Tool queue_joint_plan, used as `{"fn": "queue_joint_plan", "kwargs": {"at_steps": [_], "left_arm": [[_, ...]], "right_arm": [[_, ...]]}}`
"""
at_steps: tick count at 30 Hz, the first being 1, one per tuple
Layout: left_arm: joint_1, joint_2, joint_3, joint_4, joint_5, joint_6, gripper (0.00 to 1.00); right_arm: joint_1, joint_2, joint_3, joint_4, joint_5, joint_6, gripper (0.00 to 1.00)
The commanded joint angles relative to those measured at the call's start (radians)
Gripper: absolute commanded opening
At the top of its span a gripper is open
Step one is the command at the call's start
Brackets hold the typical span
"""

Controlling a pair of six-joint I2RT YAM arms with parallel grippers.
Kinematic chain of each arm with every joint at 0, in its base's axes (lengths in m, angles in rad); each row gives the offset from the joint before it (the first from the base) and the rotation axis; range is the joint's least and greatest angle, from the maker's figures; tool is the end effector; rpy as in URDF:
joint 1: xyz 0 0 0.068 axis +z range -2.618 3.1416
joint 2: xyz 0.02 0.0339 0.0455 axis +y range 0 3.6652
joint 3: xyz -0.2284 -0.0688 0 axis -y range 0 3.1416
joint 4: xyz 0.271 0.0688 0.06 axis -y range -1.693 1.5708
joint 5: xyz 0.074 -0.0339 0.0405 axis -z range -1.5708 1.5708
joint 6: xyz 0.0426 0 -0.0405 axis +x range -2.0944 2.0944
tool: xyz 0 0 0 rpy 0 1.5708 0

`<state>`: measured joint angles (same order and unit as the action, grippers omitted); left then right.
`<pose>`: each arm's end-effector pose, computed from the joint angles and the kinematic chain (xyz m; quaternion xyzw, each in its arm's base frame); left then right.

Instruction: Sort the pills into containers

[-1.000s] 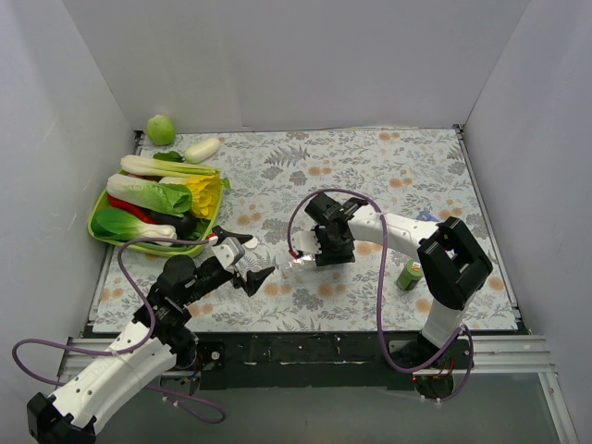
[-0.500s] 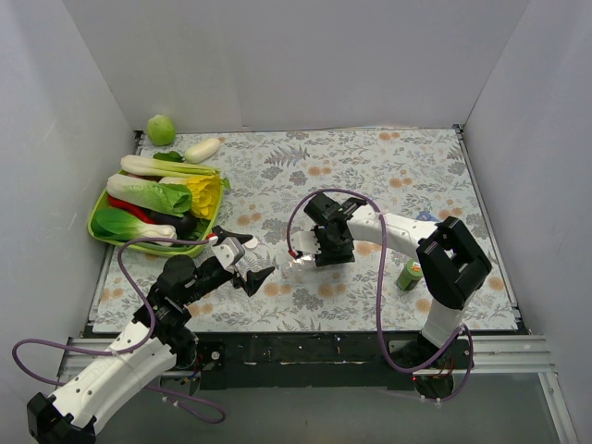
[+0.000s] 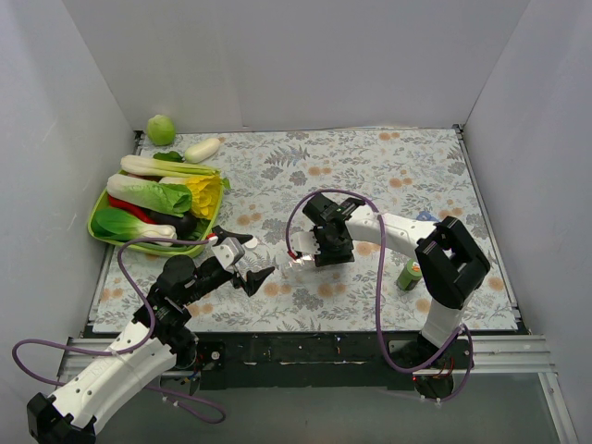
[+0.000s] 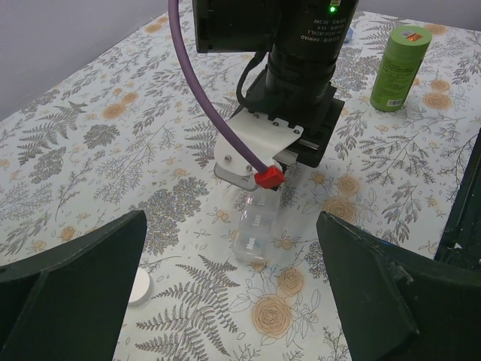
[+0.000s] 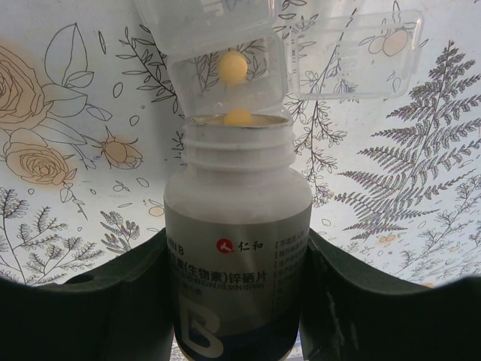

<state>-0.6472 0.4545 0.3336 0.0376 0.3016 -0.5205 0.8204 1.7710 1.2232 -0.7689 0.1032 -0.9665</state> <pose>0.1562 -0.1339 0.2311 0.1476 0.7197 -0.4612 0.4975 0.2468 0.2583 0.1348 -0.7678 0.6259 -0.0603 0.1225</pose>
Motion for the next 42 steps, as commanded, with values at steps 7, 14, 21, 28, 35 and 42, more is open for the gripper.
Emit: {"fn": "queue_joint_plan", "kwargs": {"at_steps": [7, 14, 21, 28, 35, 42], "left_arm": [[0.003, -0.011, -0.01, 0.015, 0.011, 0.013, 0.98], [0.003, -0.013, -0.01, 0.015, 0.011, 0.011, 0.98], [0.003, -0.013, -0.011, 0.015, 0.01, 0.011, 0.98], [0.003, -0.03, -0.013, 0.016, 0.002, 0.008, 0.98], [0.003, -0.042, -0.011, 0.015, -0.009, 0.002, 0.98], [0.003, -0.06, -0.007, 0.01, -0.032, -0.022, 0.98]], "right_arm": [[0.011, 0.011, 0.036, -0.055, 0.012, -0.001, 0.03], [0.011, 0.013, 0.029, -0.044, 0.0, 0.009, 0.03], [0.011, 0.002, 0.027, -0.03, -0.02, 0.017, 0.03], [0.006, -0.004, 0.024, -0.015, -0.043, 0.035, 0.03], [-0.007, -0.022, 0.021, -0.003, -0.071, 0.054, 0.03], [-0.032, -0.05, 0.012, 0.019, -0.124, 0.078, 0.03]]}}
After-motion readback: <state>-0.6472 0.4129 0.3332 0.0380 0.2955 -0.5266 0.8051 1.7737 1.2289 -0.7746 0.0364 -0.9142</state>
